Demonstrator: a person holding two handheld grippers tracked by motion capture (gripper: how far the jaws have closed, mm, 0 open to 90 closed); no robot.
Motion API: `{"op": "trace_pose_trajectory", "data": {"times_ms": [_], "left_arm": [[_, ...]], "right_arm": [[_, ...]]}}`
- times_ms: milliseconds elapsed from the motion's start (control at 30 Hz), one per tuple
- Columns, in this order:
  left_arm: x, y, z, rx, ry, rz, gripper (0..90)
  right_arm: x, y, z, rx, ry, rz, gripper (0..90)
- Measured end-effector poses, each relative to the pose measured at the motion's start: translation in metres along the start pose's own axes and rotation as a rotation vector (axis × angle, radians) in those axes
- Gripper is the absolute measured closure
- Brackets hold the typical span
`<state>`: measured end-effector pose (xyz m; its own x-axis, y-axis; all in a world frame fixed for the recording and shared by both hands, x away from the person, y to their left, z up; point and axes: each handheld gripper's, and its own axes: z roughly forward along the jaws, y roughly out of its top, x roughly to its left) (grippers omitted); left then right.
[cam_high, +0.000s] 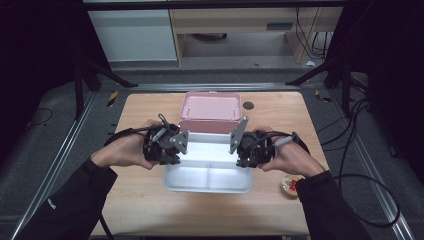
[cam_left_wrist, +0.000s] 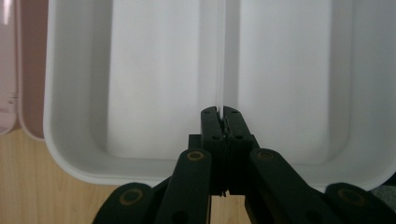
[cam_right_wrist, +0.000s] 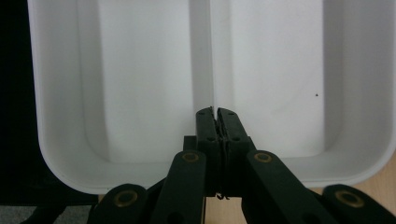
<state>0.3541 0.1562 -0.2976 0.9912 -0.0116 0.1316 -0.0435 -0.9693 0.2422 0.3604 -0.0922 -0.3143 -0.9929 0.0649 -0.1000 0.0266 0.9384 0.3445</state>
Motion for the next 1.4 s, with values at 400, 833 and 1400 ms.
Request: {"op": "trace_pose_trajectory", "data": {"times_ms": [400,833,1400], "left_arm": [[-0.049,-0.015,0.028,-0.029,-0.065,-0.009,89.2],[-0.071,-0.03,0.076,-0.039,-0.138,-0.035,89.2],[-0.05,-0.044,0.149,-0.009,-0.16,-0.087,88.2]], "right_arm": [[0.051,-0.009,0.022,-0.008,0.055,-0.018,89.6],[0.076,-0.025,0.07,-0.004,0.127,0.001,89.6],[0.056,-0.046,0.138,0.034,0.12,0.063,88.0]]}}
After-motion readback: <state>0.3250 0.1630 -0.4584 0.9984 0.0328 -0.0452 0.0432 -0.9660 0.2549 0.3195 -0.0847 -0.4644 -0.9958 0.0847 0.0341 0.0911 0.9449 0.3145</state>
